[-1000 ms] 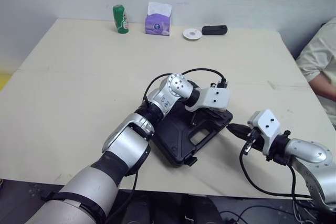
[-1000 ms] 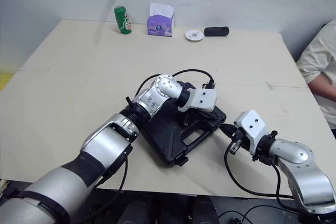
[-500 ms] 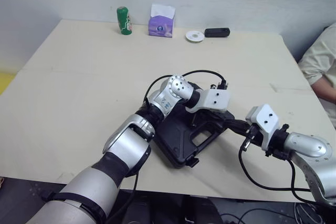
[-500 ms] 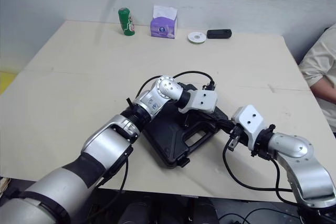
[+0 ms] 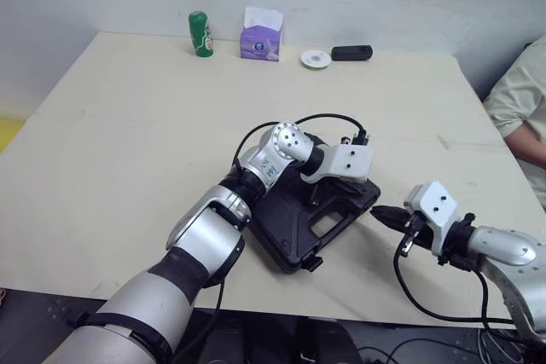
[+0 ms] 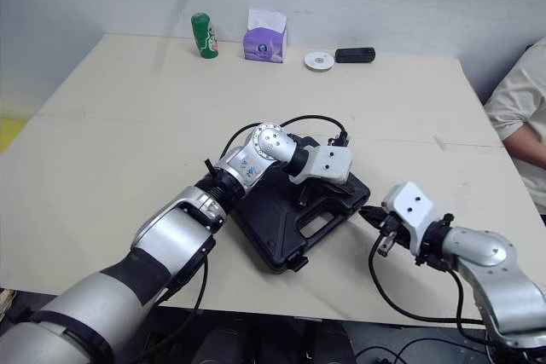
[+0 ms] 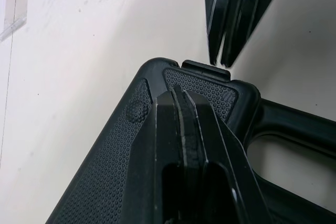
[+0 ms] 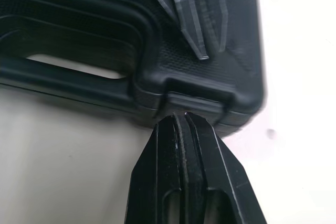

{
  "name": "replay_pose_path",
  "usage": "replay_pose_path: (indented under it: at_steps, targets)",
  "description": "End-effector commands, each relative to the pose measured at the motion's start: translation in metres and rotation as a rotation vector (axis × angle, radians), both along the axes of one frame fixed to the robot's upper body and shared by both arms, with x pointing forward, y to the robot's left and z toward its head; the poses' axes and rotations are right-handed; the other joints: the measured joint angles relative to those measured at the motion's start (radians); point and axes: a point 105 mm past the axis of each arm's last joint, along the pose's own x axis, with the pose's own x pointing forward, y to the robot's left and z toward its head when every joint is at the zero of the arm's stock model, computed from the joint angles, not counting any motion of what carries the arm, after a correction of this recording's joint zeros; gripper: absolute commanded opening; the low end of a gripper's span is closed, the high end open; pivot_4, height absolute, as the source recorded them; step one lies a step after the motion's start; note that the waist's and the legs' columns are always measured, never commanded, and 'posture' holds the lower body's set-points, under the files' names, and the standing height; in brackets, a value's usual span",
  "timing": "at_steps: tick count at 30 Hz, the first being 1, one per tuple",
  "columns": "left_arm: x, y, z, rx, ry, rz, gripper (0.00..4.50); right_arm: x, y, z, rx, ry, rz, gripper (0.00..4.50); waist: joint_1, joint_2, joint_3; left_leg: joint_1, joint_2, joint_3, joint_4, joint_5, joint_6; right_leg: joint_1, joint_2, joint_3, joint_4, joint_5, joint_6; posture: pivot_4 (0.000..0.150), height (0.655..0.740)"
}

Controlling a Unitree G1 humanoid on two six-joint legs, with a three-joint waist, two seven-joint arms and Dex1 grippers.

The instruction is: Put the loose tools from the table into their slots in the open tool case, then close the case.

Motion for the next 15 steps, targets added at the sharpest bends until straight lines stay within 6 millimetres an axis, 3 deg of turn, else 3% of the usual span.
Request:
replay_pose_path:
  at_steps: [1, 15]
  targets:
    - [-0.002, 0.025, -0.056, 0.219, 0.089, 0.052, 0.04, 0.002, 0.01, 0.012, 0.013, -0.054, 0.04, 0.0, -0.001, 0.0, 0.0, 0.0, 0.0, 0.0, 0.0, 0.0, 0.0, 0.0, 0.0, 0.0, 0.0, 0.0, 0.0, 0.15, 0.7316]
    - [-0.004, 0.026, -0.063, 0.244, 0.084, 0.045, 0.04, 0.011, 0.035, 0.017, 0.04, -0.085, 0.091, 0.0, -0.037, 0.0, 0.0, 0.001, 0.002, 0.0, 0.0, -0.001, 0.002, 0.0, 0.001, 0.0, 0.002, 0.001, -0.003, 0.15, 0.7316]
